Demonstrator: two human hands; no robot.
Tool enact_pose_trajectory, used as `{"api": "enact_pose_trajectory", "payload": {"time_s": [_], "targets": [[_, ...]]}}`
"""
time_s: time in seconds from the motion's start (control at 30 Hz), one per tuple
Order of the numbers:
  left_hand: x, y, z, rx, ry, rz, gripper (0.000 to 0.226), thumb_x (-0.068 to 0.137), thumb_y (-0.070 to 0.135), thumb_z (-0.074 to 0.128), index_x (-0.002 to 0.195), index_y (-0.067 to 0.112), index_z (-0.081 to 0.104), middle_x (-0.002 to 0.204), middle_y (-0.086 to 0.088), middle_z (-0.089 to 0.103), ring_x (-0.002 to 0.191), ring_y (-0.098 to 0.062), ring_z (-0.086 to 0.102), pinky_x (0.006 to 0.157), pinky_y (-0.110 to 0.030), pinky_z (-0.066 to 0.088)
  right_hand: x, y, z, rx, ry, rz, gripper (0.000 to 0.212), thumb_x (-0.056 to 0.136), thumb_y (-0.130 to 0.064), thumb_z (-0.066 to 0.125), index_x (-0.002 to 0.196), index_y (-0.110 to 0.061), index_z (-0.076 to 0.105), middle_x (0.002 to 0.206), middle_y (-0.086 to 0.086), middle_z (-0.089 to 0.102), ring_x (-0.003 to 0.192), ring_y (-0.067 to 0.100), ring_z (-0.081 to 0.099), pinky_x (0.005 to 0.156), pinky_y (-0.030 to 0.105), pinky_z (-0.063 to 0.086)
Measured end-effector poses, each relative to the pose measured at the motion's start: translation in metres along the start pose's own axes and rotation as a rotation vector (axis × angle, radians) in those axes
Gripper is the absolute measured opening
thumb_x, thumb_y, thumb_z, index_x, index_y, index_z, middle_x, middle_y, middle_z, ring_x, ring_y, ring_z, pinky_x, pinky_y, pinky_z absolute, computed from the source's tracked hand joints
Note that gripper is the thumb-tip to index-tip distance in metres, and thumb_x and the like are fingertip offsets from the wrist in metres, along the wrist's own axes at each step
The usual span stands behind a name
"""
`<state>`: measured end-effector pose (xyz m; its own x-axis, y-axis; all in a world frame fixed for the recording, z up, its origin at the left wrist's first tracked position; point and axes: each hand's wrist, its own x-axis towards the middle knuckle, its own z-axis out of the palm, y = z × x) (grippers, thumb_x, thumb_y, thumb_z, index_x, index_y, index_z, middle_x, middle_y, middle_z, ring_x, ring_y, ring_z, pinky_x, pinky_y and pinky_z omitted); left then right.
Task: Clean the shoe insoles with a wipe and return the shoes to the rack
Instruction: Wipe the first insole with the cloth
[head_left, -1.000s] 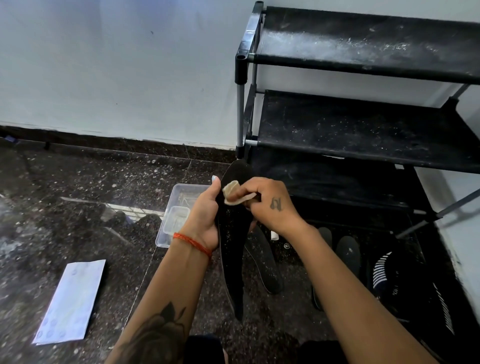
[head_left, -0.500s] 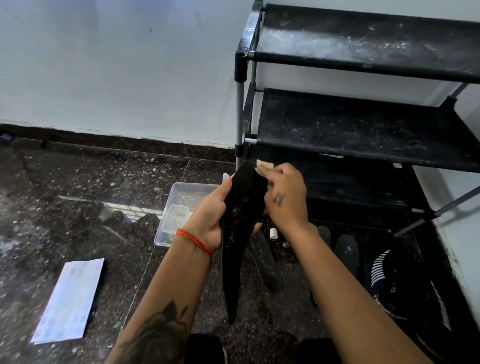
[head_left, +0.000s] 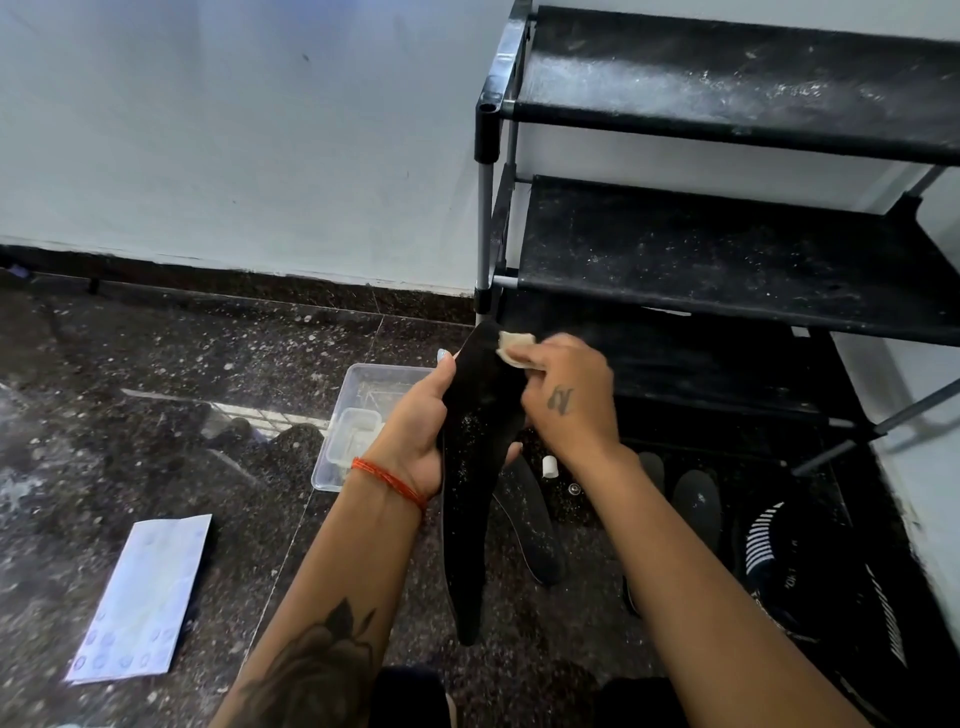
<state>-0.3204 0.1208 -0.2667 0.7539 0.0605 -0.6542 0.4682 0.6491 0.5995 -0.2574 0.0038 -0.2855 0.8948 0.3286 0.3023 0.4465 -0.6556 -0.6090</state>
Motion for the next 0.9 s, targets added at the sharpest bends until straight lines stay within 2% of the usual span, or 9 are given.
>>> {"api": "enact_pose_trajectory", "payload": {"time_s": [0.07, 0.13, 0.23, 0.37, 0.53, 0.7, 0.77, 0.83, 0.9], "targets": [[0.001, 0.001, 0.000, 0.007, 0.009, 0.004, 0.057, 0.097, 0.057, 0.027, 0.102, 0.014, 0.065, 0.093, -0.016, 0.070, 0.082, -0.032, 0.065, 0.082, -0.050, 0.046, 0.002, 0.010, -0.007, -0.045, 0.035, 0.107, 0.038, 0.081, 0.003, 0.051, 0.108, -0.015, 0.070, 0.094, 0.009, 0.065, 0.090, 0.023, 0.059, 0.076, 0.025, 0.045], [0.001, 0.002, 0.001, -0.001, 0.008, -0.004, 0.058, 0.097, 0.058, 0.026, 0.110, 0.014, 0.062, 0.101, -0.017, 0.068, 0.085, -0.033, 0.064, 0.081, -0.049, 0.047, 0.004, 0.008, -0.012, 0.011, 0.151, 0.134, 0.032, 0.084, -0.001, 0.055, 0.110, -0.014, 0.069, 0.095, 0.007, 0.066, 0.088, 0.019, 0.060, 0.074, 0.017, 0.042], [0.002, 0.001, 0.003, -0.010, -0.012, -0.004, 0.059, 0.097, 0.058, 0.024, 0.112, 0.015, 0.061, 0.097, -0.014, 0.067, 0.081, -0.030, 0.064, 0.077, -0.046, 0.048, 0.004, -0.009, -0.005, 0.138, 0.185, -0.012, 0.032, 0.081, 0.001, 0.059, 0.106, -0.016, 0.071, 0.091, 0.003, 0.066, 0.080, 0.012, 0.059, 0.071, 0.004, 0.038], [-0.001, 0.000, 0.002, -0.034, -0.043, -0.022, 0.062, 0.097, 0.058, 0.023, 0.115, 0.012, 0.060, 0.092, -0.013, 0.069, 0.075, -0.026, 0.067, 0.067, -0.039, 0.055, -0.003, -0.013, 0.008, 0.078, 0.027, -0.141, 0.033, 0.086, -0.004, 0.055, 0.110, -0.022, 0.070, 0.090, 0.002, 0.063, 0.087, 0.018, 0.056, 0.076, 0.018, 0.038], [0.002, 0.001, 0.001, -0.014, -0.007, -0.004, 0.056, 0.097, 0.057, 0.026, 0.120, 0.017, 0.059, 0.105, -0.016, 0.065, 0.090, -0.033, 0.062, 0.081, -0.051, 0.046, -0.002, 0.011, 0.001, -0.057, -0.010, 0.113, 0.033, 0.092, -0.007, 0.046, 0.119, -0.016, 0.063, 0.094, 0.008, 0.057, 0.089, 0.022, 0.055, 0.071, 0.020, 0.038], [0.003, 0.002, 0.001, -0.026, -0.020, -0.005, 0.058, 0.097, 0.058, 0.025, 0.106, 0.015, 0.063, 0.097, -0.015, 0.068, 0.086, -0.032, 0.063, 0.081, -0.049, 0.047, 0.003, -0.005, -0.004, 0.075, 0.156, 0.028, 0.032, 0.088, -0.004, 0.053, 0.117, -0.013, 0.064, 0.091, -0.001, 0.052, 0.081, 0.009, 0.048, 0.065, -0.001, 0.034], [0.001, 0.001, 0.002, -0.029, -0.040, -0.022, 0.061, 0.097, 0.058, 0.024, 0.104, 0.012, 0.063, 0.090, -0.014, 0.068, 0.078, -0.028, 0.065, 0.073, -0.044, 0.052, -0.001, -0.013, 0.004, 0.076, 0.076, -0.096, 0.030, 0.091, -0.006, 0.052, 0.117, -0.014, 0.065, 0.093, 0.003, 0.055, 0.086, 0.012, 0.049, 0.072, 0.004, 0.035], [0.000, 0.000, 0.003, -0.021, -0.039, -0.024, 0.062, 0.098, 0.057, 0.024, 0.106, 0.009, 0.063, 0.087, -0.014, 0.069, 0.073, -0.027, 0.067, 0.066, -0.040, 0.055, -0.004, -0.012, 0.010, 0.035, -0.010, -0.129, 0.030, 0.095, -0.012, 0.048, 0.121, -0.014, 0.062, 0.098, 0.005, 0.054, 0.094, 0.017, 0.049, 0.079, 0.019, 0.043], [-0.002, 0.001, 0.003, -0.022, -0.029, -0.028, 0.061, 0.097, 0.058, 0.025, 0.110, 0.010, 0.061, 0.095, -0.015, 0.068, 0.083, -0.030, 0.064, 0.075, -0.045, 0.051, -0.004, -0.001, 0.011, -0.057, -0.045, -0.060, 0.032, 0.095, -0.009, 0.044, 0.122, -0.013, 0.060, 0.100, 0.007, 0.052, 0.096, 0.022, 0.050, 0.078, 0.025, 0.044]]}}
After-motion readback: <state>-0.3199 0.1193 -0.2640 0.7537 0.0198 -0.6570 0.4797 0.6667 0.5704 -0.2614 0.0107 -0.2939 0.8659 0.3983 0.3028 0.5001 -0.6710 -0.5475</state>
